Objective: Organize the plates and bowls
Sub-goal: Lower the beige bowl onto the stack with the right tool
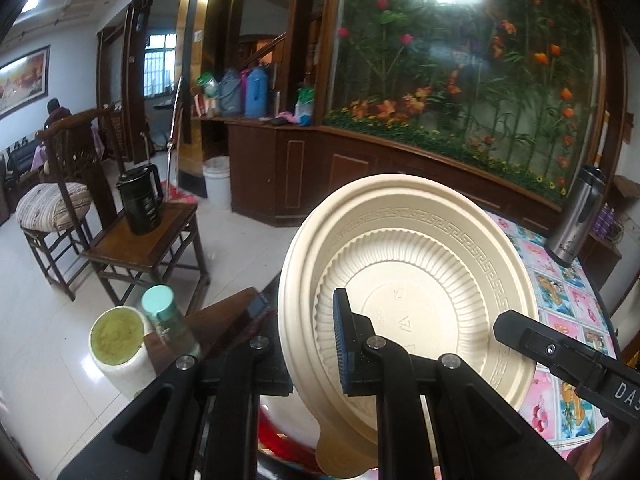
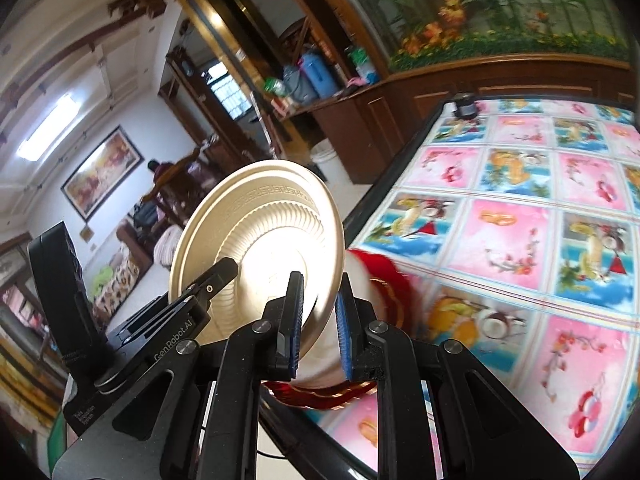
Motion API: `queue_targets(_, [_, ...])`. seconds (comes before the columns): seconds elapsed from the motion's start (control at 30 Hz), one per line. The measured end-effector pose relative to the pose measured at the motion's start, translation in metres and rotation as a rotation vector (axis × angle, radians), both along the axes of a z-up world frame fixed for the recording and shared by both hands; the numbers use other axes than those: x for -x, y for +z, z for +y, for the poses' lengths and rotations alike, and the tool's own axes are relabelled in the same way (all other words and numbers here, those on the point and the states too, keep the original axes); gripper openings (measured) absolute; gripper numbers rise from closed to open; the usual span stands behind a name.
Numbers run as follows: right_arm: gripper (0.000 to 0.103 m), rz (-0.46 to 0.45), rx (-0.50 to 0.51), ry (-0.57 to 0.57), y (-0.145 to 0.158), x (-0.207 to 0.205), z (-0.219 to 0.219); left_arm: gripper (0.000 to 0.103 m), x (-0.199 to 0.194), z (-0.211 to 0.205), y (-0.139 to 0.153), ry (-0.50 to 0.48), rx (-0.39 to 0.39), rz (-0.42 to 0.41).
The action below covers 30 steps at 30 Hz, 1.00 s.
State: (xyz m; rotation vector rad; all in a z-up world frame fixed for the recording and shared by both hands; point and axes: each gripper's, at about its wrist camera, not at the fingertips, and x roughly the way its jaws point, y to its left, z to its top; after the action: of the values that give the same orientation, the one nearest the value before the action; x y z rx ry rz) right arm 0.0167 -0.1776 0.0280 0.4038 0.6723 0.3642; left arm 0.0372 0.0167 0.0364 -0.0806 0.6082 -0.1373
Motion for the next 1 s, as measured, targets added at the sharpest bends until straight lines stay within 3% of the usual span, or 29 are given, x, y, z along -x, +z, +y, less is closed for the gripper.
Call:
queue_targets(0.2, [0.015,0.052,0.016,0.051,-0.006,-0.02,0.025,0.014,-0.009,0.016,-0.003,0.013,-0.013,0.053])
queue_targets(0.5, [0.015,0.202,-0.013,0.025,-0.044,-0.042,0.019,0.014,-0.029,0.009,-0.045,-0.011,-0.022,0.206])
queue_targets(1.0, [0.015,0.232,0.016,0.02,-0.058,-0.047,0.02,0.017,-0.033,0.011,-0.051,-0.016,-0.049,0.252])
